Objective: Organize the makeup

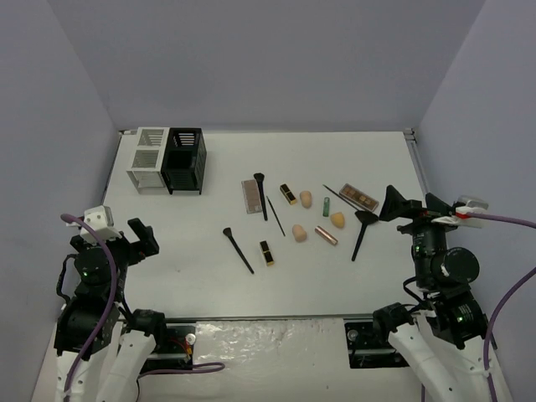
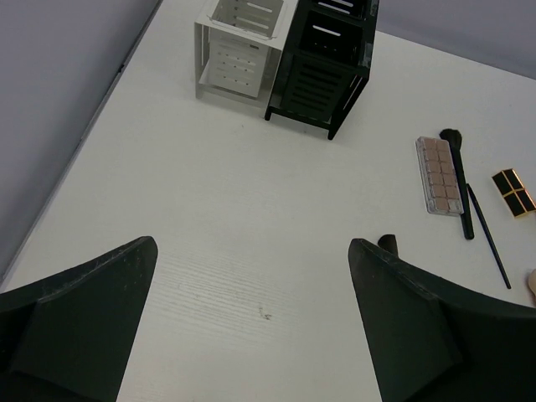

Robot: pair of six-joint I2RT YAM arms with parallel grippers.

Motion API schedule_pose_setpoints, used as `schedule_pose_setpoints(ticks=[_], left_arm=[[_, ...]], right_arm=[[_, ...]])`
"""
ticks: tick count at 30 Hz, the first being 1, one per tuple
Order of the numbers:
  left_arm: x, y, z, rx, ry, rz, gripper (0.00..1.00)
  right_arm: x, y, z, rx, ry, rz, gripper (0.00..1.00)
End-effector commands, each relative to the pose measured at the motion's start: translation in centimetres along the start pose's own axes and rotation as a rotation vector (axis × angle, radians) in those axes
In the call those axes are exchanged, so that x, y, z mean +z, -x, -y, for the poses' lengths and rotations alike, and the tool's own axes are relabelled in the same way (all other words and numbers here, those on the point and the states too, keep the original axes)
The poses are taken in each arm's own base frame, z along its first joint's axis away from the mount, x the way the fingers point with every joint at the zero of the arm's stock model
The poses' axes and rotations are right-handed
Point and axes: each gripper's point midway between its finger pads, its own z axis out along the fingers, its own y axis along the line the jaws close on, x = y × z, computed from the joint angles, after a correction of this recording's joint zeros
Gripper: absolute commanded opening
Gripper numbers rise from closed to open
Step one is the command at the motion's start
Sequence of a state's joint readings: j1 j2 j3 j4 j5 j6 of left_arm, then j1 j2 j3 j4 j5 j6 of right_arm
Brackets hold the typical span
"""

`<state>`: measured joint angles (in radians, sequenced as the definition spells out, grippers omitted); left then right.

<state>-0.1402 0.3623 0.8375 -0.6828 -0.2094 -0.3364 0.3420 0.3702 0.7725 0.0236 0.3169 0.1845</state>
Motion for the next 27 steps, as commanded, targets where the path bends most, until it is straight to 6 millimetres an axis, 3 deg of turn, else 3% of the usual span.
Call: schedule_pose_setpoints(ticks=[1,5,14,20,24,27], left_arm=[[0.8,1.6,1.0,-0.026,-0.026,0.042,0.97],[1.0,1.2,1.0,-0.02,-0.023,0.018,0.97],[0.9,1.0,1.2,-0.016,-0.038,0.016,0.97],[0.8,1.0,1.4,-0.015,-0.048,0.018,0.97],[0.7,1.0,1.4,-0.015,-0.053,0.021,0.97],[0.6,1.0,1.5,-0.016,-0.059,0.025,0.97]], right_arm=[[1.5,0.6,-0.1,0.054,-0.055,-0.004,1.0],[2.9,-2.1,-0.2,0.06,-0.092,-0.1,1.0],[5.1,-12.4,1.9,0.014,-0.29,-0.394,1.0],[4.6,-19.7,3.6,0.022,-0.421,-0.574,1.0],[3.6,-25.1,6.0,0.012,-0.511,-0.726,1.0],[3.0,-27.9,7.6,0.029,-0.536,-0.815,0.98]])
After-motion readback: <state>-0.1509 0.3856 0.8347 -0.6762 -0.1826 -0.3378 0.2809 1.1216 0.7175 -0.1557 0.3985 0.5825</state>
